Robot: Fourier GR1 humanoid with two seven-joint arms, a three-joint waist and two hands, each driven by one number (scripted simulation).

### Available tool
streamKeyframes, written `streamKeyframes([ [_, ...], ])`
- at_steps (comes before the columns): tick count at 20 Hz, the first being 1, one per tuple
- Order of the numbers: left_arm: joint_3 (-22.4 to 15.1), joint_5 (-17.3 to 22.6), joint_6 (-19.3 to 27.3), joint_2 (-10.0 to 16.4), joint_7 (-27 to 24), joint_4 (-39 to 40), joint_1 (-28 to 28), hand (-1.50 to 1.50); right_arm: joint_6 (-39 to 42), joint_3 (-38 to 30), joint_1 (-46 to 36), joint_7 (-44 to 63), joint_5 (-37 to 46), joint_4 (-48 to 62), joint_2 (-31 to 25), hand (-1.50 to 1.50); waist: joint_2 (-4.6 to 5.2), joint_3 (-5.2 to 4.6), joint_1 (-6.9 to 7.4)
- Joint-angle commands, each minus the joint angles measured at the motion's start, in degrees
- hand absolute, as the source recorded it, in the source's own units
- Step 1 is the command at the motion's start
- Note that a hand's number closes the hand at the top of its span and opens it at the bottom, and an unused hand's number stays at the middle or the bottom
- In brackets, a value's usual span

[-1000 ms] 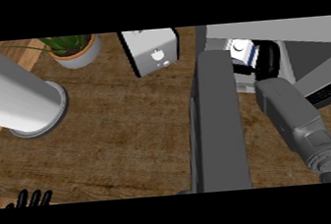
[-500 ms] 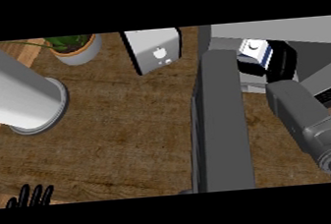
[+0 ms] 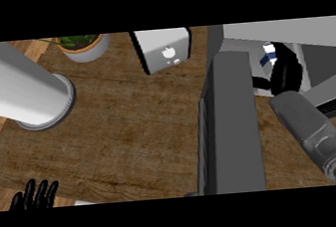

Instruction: Pick up the milk, place it into the microwave and close the microwave

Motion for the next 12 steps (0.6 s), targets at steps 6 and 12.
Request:
streamKeyframes([
  [6,0.56,-0.58,0.98,-0.57,0.23,1.81,-2.06,-1.50,8.87,3.01,-4.26,-2.28,2.92,-0.12,4.86,-1.50,-0.46,0.35,-0.22],
  [12,1.07,-1.16,0.72,0.04,-0.44,1.39,-2.07,-1.50,14.51,2.82,-5.18,-2.90,2.70,-0.17,6.71,-1.50,-0.70,0.34,-0.58],
])
